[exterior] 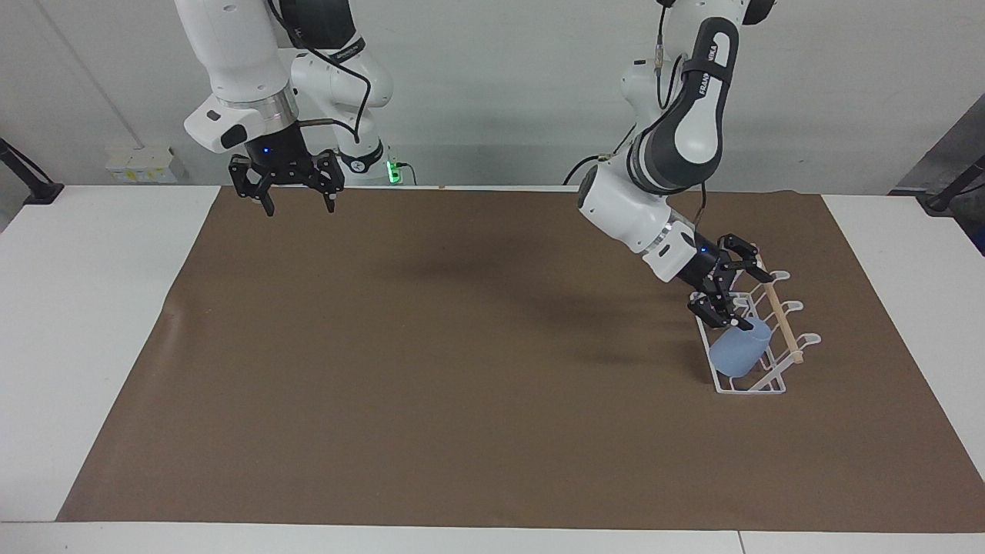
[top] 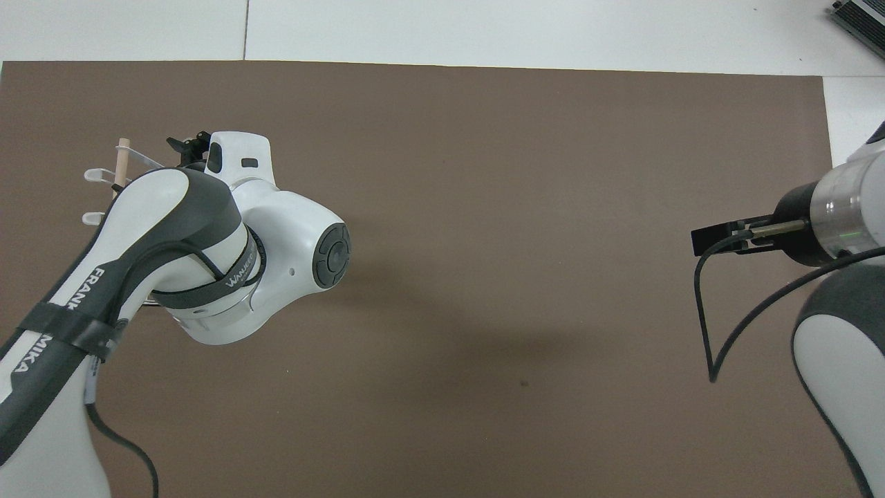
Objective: Hang cup on cup holder
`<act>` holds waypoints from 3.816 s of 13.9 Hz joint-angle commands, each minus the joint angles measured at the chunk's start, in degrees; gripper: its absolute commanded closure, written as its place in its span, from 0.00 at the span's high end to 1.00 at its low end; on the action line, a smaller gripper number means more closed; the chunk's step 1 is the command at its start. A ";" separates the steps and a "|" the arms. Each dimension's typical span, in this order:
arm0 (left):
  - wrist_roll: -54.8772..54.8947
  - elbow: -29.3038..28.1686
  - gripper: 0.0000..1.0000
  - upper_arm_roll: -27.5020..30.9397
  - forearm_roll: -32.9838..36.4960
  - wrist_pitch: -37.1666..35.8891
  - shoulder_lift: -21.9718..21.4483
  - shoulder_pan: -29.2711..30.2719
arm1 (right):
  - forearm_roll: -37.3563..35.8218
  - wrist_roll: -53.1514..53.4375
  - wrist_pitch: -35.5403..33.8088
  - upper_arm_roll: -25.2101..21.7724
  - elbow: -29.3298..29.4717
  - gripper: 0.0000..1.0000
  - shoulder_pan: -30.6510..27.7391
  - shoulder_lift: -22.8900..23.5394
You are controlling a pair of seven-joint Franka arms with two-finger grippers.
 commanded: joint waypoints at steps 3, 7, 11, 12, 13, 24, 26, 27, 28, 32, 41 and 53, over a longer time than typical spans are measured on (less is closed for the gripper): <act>27.86 -0.35 1.00 0.67 -13.11 3.71 -4.79 -0.51 | 0.14 -1.26 -0.76 0.56 0.12 1.00 -1.05 -0.16; 47.22 3.87 1.00 0.75 -25.67 3.53 -6.54 0.19 | 0.14 -1.17 -0.76 0.56 0.12 1.00 -1.05 -0.16; 65.24 4.49 1.00 1.72 -44.65 3.36 -13.66 3.78 | 0.14 -1.17 -0.76 0.65 0.12 1.00 -1.05 -0.16; 69.37 5.36 1.00 1.81 -48.52 2.75 -14.63 4.58 | 0.14 -1.26 -0.76 0.65 0.12 1.00 -1.05 -0.16; 71.68 6.59 1.00 1.90 -51.35 1.35 -14.99 5.54 | 0.14 -1.26 -0.76 0.56 0.12 1.00 -1.05 -0.16; 94.63 20.29 1.00 1.90 -65.69 -19.83 -12.98 13.37 | 0.14 -1.17 -0.76 0.65 0.12 1.00 -1.05 -0.16; 94.64 22.50 1.00 1.81 -70.60 -21.86 -11.66 16.00 | 0.14 -1.17 -0.76 0.56 0.12 1.00 -1.05 -0.16; 94.64 22.51 1.00 1.72 -71.32 -22.13 -11.65 16.36 | 0.14 -1.26 -0.76 0.65 0.12 1.00 -1.05 -0.16; 94.64 22.51 1.00 1.81 -71.33 -22.39 -11.65 16.28 | 0.14 -1.17 -0.76 0.56 0.12 1.00 -1.05 -0.16; 94.73 22.51 1.00 1.98 -71.59 -24.15 -11.83 16.01 | 0.14 -1.26 -0.76 0.56 0.12 1.00 -1.05 -0.16; 101.93 22.51 1.00 11.39 -73.96 -22.49 -12.09 11.35 | 0.14 -1.26 -0.76 0.56 0.12 1.00 -1.05 -0.16; 96.13 20.76 1.00 8.31 -73.52 -21.87 -12.97 12.32 | 0.14 -1.26 -0.76 0.56 0.12 1.00 -1.05 -0.16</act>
